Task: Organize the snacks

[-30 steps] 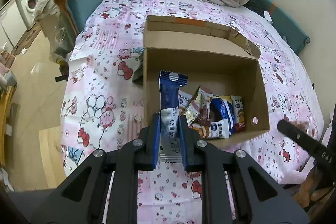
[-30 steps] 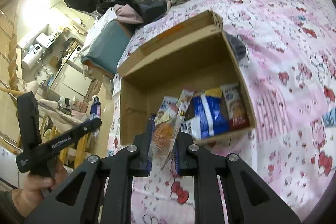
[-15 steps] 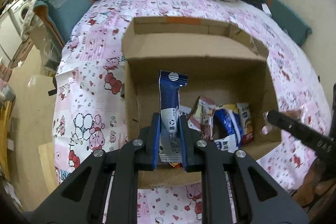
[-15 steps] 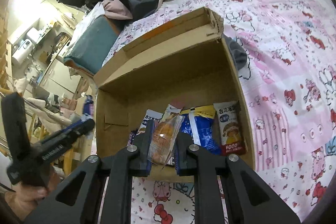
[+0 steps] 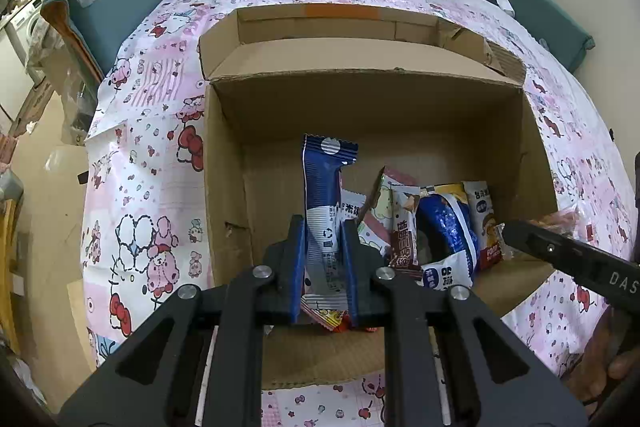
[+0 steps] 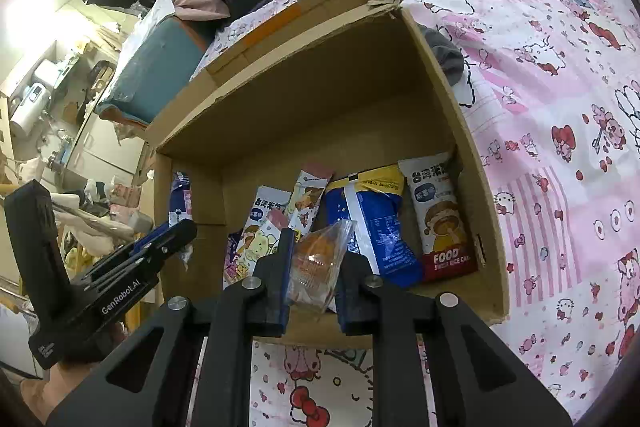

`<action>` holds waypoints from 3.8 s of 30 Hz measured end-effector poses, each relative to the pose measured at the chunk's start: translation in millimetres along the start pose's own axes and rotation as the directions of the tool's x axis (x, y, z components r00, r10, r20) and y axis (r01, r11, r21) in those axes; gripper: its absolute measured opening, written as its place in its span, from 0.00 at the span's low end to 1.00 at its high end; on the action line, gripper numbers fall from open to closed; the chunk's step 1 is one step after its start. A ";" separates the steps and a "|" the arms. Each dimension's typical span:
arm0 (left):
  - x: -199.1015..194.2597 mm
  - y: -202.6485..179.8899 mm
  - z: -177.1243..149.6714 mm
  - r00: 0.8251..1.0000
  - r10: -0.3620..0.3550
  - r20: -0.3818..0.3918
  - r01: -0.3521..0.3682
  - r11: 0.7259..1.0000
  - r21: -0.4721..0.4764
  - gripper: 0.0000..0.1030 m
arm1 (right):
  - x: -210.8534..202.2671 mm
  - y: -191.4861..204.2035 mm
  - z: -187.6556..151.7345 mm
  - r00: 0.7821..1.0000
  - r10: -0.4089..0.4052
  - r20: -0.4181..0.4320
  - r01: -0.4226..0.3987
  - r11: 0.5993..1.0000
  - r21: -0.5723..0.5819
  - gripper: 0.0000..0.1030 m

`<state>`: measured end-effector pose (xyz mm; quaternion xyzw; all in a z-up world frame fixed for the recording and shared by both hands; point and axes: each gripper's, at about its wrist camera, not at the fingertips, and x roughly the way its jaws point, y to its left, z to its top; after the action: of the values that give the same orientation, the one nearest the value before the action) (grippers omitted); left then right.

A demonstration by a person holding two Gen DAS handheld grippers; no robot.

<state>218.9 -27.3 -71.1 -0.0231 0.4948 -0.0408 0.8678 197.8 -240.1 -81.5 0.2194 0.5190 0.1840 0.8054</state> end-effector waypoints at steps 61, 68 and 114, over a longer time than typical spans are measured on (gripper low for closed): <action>-136.5 18.9 -93.2 0.971 0.062 0.230 -0.053 0.997 -0.047 1.00 | -103.9 60.0 -100.6 0.913 -0.204 0.353 0.281 0.942 -0.182 1.00; -134.1 17.3 -93.5 0.971 0.066 0.229 -0.055 0.997 -0.052 1.00 | -99.3 62.6 -100.6 0.908 -0.219 0.358 0.304 0.931 -0.200 1.00; -134.4 16.6 -95.7 0.972 0.051 0.230 -0.041 0.998 -0.048 1.00 | -104.3 69.7 -102.2 0.885 -0.235 0.402 0.346 0.910 -0.230 1.00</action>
<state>69.2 1.8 -6.1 -0.0348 0.3916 -0.0069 0.9194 58.3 -219.9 -2.1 0.0460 0.3536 0.0909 0.9298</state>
